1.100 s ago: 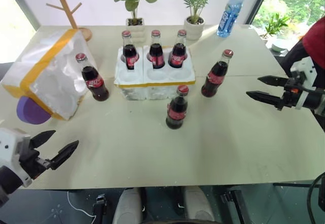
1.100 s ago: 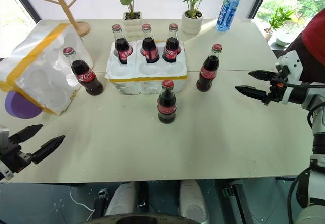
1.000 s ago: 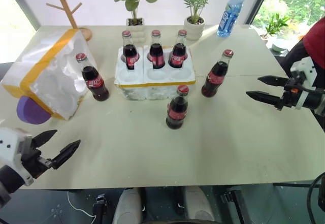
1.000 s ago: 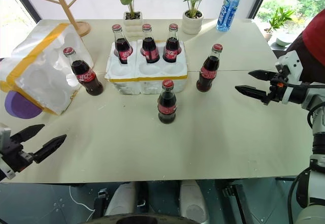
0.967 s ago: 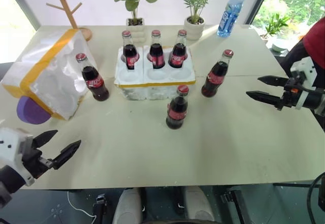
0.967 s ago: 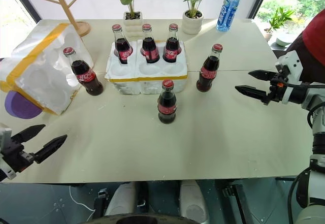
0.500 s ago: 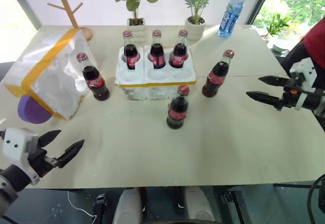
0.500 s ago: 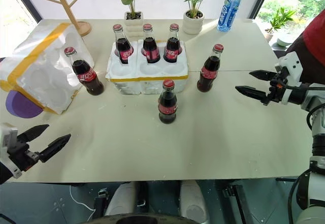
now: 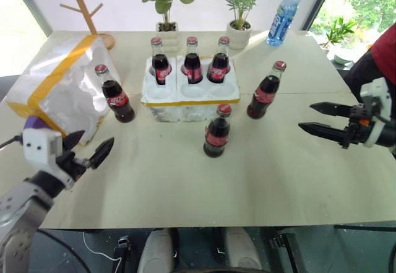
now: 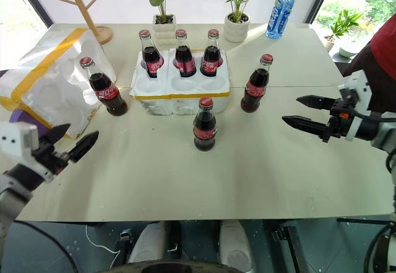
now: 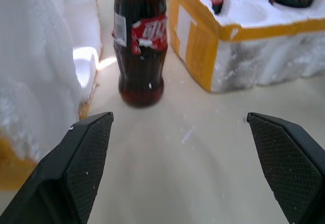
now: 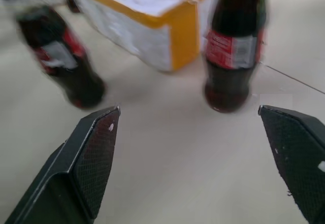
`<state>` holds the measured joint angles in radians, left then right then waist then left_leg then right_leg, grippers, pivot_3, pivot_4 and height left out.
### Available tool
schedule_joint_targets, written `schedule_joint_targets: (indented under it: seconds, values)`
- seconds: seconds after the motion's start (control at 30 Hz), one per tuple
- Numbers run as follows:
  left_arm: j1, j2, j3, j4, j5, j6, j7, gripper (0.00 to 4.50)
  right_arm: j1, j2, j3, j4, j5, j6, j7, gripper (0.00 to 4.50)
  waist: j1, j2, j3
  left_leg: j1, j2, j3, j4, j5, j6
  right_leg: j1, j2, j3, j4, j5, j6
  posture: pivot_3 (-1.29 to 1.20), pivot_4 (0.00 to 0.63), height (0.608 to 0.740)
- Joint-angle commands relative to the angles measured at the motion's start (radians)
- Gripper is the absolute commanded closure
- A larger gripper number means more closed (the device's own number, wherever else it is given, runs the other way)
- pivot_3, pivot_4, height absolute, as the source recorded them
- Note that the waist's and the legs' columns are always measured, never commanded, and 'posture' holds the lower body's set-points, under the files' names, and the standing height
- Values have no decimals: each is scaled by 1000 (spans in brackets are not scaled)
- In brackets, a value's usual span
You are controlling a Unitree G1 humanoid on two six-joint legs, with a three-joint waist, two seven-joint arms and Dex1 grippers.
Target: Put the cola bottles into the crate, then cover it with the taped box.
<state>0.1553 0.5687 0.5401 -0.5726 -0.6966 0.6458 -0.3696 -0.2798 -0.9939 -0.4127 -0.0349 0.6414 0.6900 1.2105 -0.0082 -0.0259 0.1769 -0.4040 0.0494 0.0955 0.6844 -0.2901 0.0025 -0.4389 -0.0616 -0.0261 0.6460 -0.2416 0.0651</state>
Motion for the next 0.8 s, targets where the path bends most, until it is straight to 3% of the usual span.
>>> schedule_joint_targets:
  seconds: [0.03,0.27,0.8]
  values:
    - [-118,-19,-49,73,73,-37,82,69,38,-40,-127,-185,179,149,-1,0,0,-1,0,1,0,0,0,0,0,1,0,0,0,0,0,0,150,740]
    - [-316,-51,-187,241,208,-106,105,69,84,-47,-219,-358,361,285,-74,0,-1,-1,0,5,-1,-2,0,0,0,6,0,-1,-1,0,0,0,150,740]
    - [-672,-59,-340,730,383,-328,-40,69,61,-29,-183,-445,549,300,-229,0,15,-2,0,5,-2,-3,0,0,0,7,0,-3,-1,0,0,0,150,740]
